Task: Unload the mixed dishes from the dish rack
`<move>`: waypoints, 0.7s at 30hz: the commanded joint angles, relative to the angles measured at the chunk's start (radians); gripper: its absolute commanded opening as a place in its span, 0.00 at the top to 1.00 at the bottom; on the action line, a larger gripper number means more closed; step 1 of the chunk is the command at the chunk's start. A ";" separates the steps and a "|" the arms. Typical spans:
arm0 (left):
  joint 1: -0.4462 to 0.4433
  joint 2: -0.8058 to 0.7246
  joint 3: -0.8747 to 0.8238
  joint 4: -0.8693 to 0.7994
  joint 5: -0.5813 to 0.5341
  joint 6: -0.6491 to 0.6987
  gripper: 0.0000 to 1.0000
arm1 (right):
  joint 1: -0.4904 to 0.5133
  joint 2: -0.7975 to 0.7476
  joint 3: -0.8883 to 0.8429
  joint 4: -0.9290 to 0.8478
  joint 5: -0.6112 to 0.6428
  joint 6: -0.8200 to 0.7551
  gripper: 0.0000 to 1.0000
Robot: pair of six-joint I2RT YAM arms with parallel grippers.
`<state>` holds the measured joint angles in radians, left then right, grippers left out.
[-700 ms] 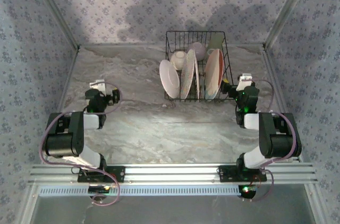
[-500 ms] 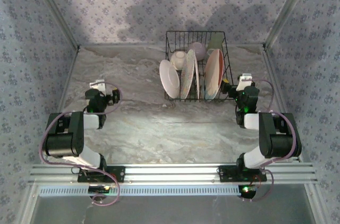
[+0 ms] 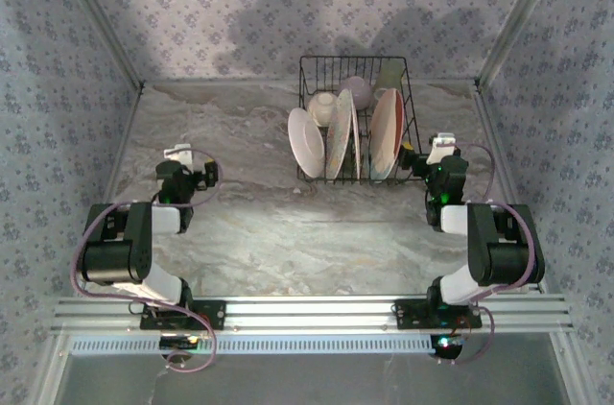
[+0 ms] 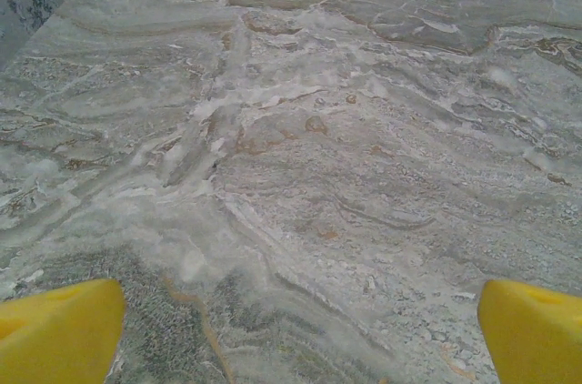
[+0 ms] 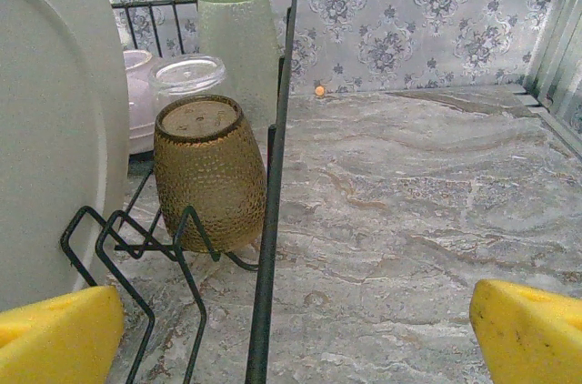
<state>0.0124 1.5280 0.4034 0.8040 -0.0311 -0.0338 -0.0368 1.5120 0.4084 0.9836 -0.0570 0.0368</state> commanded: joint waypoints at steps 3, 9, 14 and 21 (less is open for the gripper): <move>0.012 0.006 0.015 0.001 0.012 0.006 0.01 | -0.014 0.031 -0.032 -0.112 0.022 -0.018 0.00; 0.033 -0.002 -0.023 0.064 -0.069 -0.055 0.01 | -0.013 0.031 -0.032 -0.112 0.021 -0.018 0.00; 0.024 -0.002 -0.024 0.065 -0.081 -0.049 0.01 | -0.018 0.032 -0.034 -0.116 -0.003 -0.013 0.00; 0.030 -0.176 0.051 -0.229 -0.085 -0.029 0.01 | -0.041 -0.119 -0.069 -0.175 0.062 0.029 0.00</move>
<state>0.0387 1.4368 0.3985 0.7055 -0.0982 -0.0715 -0.0467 1.4670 0.3813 0.9623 -0.0582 0.0570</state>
